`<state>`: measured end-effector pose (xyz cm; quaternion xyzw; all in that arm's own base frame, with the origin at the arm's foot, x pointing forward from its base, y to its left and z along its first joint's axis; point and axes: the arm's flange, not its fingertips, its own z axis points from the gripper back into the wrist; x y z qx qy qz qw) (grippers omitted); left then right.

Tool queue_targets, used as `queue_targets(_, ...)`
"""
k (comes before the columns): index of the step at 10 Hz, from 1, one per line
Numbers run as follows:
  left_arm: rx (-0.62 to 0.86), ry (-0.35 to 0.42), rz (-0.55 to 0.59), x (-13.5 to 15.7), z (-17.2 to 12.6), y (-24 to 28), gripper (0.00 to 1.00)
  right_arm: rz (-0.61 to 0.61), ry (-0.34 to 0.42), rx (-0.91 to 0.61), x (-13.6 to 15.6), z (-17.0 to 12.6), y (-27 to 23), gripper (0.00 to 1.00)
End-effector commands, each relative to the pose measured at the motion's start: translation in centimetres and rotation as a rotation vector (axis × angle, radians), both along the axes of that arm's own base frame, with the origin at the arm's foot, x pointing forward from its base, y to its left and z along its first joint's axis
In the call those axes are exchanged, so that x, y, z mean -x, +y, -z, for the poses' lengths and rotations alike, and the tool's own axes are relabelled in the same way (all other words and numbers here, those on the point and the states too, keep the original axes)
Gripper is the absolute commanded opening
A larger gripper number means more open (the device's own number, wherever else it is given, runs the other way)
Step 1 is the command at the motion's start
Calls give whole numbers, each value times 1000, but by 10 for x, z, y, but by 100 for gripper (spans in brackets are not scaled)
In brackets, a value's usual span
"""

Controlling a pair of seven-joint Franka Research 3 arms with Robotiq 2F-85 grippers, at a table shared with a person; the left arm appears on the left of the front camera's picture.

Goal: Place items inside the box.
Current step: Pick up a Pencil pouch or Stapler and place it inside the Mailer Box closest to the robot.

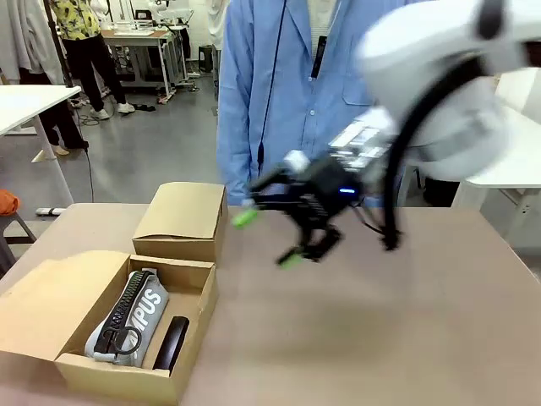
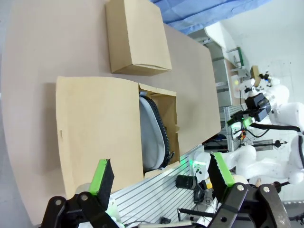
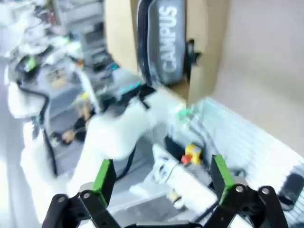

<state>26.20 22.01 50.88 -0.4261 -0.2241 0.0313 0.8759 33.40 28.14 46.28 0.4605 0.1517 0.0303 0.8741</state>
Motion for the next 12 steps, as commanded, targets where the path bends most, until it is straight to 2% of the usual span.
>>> queue_targets(1,13,-20,7,1,0,-1,100,35,90,-58,19,31,-88,100)
queue_targets(3,13,-20,7,1,0,-1,100,87,103,-74,31,55,-112,100)
queue_targets(4,13,-20,7,1,0,-1,100,97,124,-66,30,68,-101,100)
queue_targets(5,13,-20,7,1,0,-1,100,79,119,-90,20,43,-115,100)
queue_targets(9,13,-20,7,1,0,-1,100,84,129,-76,18,47,-115,100)
queue_targets(10,13,-20,7,1,0,-1,100,190,123,-180,9,38,-140,100)
queue_targets(11,13,-20,7,1,0,-1,100,332,57,-225,7,27,-184,100)
queue_targets(12,13,-20,7,1,0,-1,100,450,28,-284,10,19,-230,100)
